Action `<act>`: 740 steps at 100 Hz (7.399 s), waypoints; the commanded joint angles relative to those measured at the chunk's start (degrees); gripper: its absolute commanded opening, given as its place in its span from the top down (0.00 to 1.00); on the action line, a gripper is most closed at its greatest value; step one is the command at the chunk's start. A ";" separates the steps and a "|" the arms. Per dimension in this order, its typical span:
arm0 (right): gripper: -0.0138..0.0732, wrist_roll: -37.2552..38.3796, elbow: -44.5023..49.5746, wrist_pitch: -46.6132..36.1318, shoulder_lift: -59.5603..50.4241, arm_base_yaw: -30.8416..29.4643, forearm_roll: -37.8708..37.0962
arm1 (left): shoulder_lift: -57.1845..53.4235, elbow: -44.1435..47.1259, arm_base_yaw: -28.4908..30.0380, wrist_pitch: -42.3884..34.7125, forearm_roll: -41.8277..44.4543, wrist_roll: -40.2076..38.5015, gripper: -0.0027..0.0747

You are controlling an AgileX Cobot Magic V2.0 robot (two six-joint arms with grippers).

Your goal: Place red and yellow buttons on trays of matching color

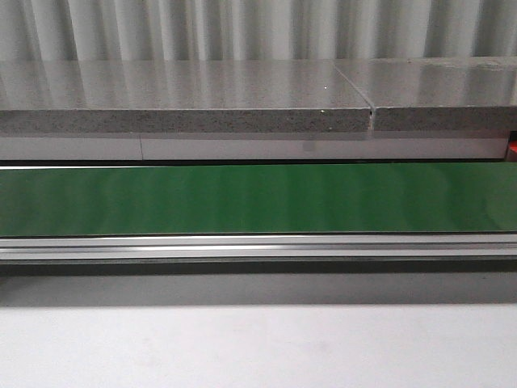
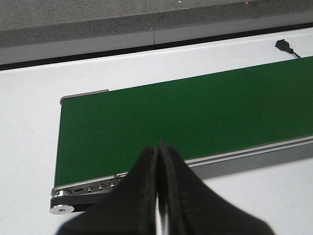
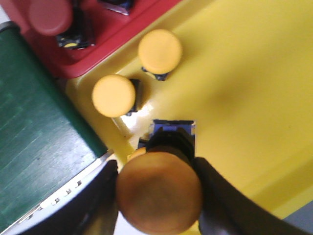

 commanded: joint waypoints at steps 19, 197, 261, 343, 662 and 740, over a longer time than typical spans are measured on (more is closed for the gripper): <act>0.77 1.57 4.67 -9.41 -0.76 -3.78 -0.13 | 0.28 -1.44 -0.40 -4.15 -0.30 0.08 0.99; 0.44 1.65 5.84 -12.63 -9.39 10.68 -2.89 | 0.28 -1.44 -0.40 -4.15 -0.30 0.08 0.99; 0.91 0.98 12.90 -19.75 -18.31 35.75 -3.57 | 0.28 -1.44 -0.40 -4.15 -0.30 0.08 0.99; 0.91 -0.52 34.02 -27.15 -62.53 35.69 -11.01 | 0.28 -1.44 -0.40 -4.15 -0.30 0.08 0.99; 0.91 -0.52 67.00 -65.75 -80.34 35.51 -10.36 | -27.31 36.62 2.54 -41.13 3.74 -4.65 0.99; 0.91 -0.52 67.00 -65.53 -80.29 35.51 -10.36 | -30.37 36.44 2.54 -35.91 4.15 -4.65 0.99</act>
